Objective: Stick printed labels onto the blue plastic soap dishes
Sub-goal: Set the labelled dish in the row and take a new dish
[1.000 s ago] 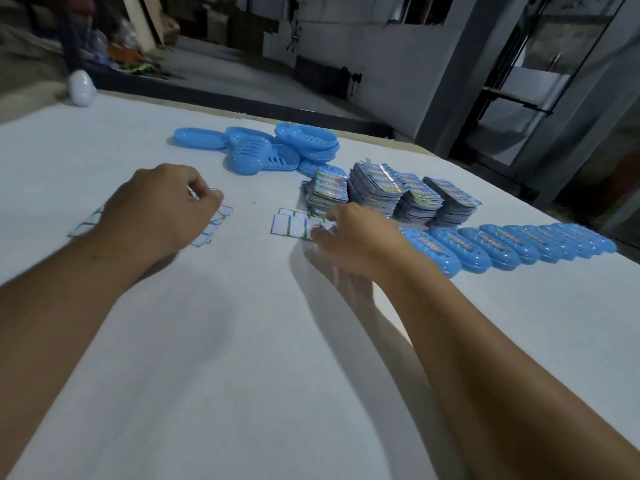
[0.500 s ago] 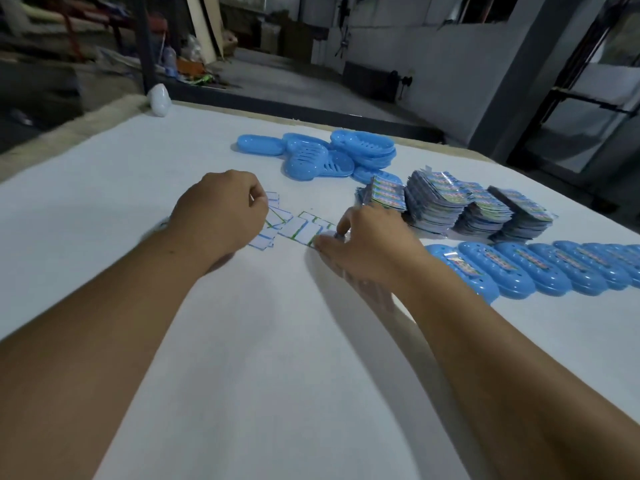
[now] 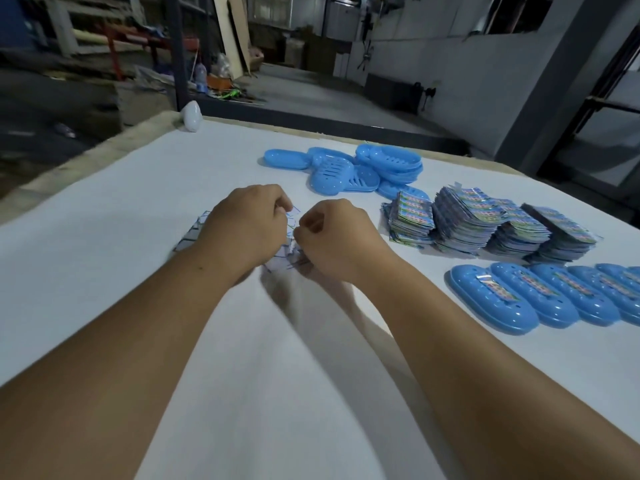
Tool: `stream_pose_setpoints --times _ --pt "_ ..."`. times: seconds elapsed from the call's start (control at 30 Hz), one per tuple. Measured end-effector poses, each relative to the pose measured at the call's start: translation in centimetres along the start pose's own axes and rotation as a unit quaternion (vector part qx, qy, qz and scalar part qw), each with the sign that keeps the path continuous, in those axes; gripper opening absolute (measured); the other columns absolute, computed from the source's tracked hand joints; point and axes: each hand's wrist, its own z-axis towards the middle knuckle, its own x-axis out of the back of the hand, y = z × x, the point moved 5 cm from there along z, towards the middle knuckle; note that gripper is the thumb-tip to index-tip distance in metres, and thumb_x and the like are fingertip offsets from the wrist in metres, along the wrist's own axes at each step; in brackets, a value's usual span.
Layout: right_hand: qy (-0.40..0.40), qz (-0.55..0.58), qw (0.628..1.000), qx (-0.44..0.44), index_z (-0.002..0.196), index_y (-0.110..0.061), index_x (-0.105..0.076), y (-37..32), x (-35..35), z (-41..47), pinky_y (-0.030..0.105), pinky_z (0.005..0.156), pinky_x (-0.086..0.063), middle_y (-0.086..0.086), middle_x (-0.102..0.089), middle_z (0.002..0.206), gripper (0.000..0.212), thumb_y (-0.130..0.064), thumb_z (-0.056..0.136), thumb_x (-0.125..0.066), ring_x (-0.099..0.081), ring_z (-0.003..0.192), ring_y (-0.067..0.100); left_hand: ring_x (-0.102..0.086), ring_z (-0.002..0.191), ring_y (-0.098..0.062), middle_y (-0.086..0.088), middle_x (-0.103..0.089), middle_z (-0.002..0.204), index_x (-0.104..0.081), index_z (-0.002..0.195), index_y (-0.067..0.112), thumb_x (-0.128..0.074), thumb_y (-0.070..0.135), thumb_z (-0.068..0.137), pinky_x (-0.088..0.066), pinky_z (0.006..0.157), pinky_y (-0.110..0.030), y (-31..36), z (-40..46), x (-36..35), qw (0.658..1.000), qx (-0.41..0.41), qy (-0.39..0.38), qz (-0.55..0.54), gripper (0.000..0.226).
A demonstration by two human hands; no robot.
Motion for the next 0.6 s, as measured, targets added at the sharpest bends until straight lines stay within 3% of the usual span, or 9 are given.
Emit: stream_pose_setpoints --times 0.1,0.2,0.23,0.37,0.43,0.5,0.6 --pt "-0.003 0.084 0.996 -0.035 0.097 -0.028 -0.070 0.4 -0.1 1.4 0.023 0.065 -0.049 -0.003 -0.074 0.095 0.012 -0.026 0.087 -0.062 -0.068 0.086 0.016 -0.057 0.111 -0.022 0.001 -0.068 0.120 -0.066 0.115 0.025 -0.054 0.024 0.096 -0.048 0.098 -0.043 -0.1 -0.1 -0.5 0.999 -0.018 -0.023 0.012 0.022" --pt "0.039 0.129 0.988 -0.082 0.120 -0.021 -0.067 1.8 0.4 3.6 0.038 0.090 -0.057 0.004 -0.073 0.112 0.032 -0.027 0.088 -0.065 -0.071 0.100 0.027 -0.050 0.117 -0.022 0.003 -0.062 0.122 -0.061 0.121 0.032 -0.061 0.049 0.092 -0.043 0.098 -0.040 -0.1 -0.4 -1.0 0.996 -0.044 -0.045 0.063 0.034" --pt "0.056 0.135 0.984 -0.100 0.127 -0.018 -0.063 2.5 0.6 4.5 0.038 0.090 -0.057 0.004 -0.071 0.113 0.040 -0.029 0.089 -0.065 -0.070 0.101 0.026 -0.048 0.118 -0.022 0.003 -0.060 0.123 -0.059 0.123 0.034 -0.061 0.056 0.089 -0.042 0.098 -0.039 -0.1 -0.5 -1.2 0.994 -0.047 -0.056 0.081 0.040" --pt "0.118 0.164 0.970 -0.135 0.139 -0.014 -0.050 4.5 1.0 8.3 0.029 0.062 -0.045 -0.001 -0.060 0.108 0.052 -0.032 0.093 -0.065 -0.059 0.080 0.013 -0.045 0.121 -0.020 0.004 -0.056 0.128 -0.053 0.128 0.037 -0.060 0.063 0.086 -0.038 0.096 -0.037 -0.6 -0.4 -1.6 0.991 -0.046 -0.070 0.106 0.050" --pt "0.124 0.175 0.964 -0.159 0.144 -0.017 -0.043 5.0 0.8 10.0 0.028 0.056 -0.044 0.000 -0.058 0.112 0.061 -0.039 0.092 -0.066 -0.060 0.077 0.013 -0.045 0.121 -0.020 0.004 -0.055 0.129 -0.053 0.129 0.037 -0.059 0.062 0.088 -0.037 0.095 -0.036 -0.7 -0.3 -1.6 0.992 -0.048 -0.062 0.103 0.049" --pt "0.115 0.162 0.962 -0.187 0.145 -0.019 -0.039 5.4 0.4 11.2 0.028 0.050 -0.044 -0.002 -0.057 0.098 0.069 -0.049 0.089 -0.066 -0.062 0.071 0.016 -0.045 0.120 -0.020 0.004 -0.055 0.128 -0.053 0.129 0.036 -0.057 0.061 0.090 -0.037 0.094 -0.036 -0.8 -0.1 -1.6 0.992 -0.050 -0.051 0.102 0.047" --pt "0.105 0.128 0.961 -0.223 0.140 -0.021 -0.039 5.9 -0.1 12.4 0.034 0.050 -0.052 0.003 -0.063 0.097 0.074 -0.062 0.083 -0.064 -0.067 0.062 0.021 -0.045 0.119 -0.020 0.004 -0.055 0.126 -0.055 0.127 0.034 -0.057 0.057 0.092 -0.037 0.093 -0.035 -0.9 0.0 -1.5 0.994 -0.045 -0.038 0.093 0.042"
